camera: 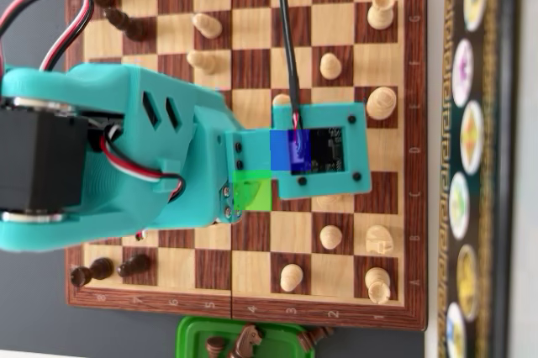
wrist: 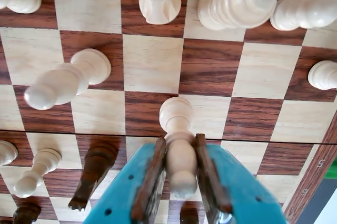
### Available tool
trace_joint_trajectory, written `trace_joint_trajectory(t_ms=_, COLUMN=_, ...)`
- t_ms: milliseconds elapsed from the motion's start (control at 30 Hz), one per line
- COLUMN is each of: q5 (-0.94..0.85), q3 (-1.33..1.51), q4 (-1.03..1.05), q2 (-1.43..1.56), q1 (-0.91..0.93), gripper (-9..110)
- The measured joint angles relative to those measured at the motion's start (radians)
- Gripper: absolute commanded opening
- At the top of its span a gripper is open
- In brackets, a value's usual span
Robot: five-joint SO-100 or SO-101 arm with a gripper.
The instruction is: Play chess
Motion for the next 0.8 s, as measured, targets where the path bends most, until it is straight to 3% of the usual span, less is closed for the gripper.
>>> trace_joint_trajectory(t_ms=800, q5=-0.049, q3=0.052, q4=0.0, q2=0.0, q1=0.084, gripper=7)
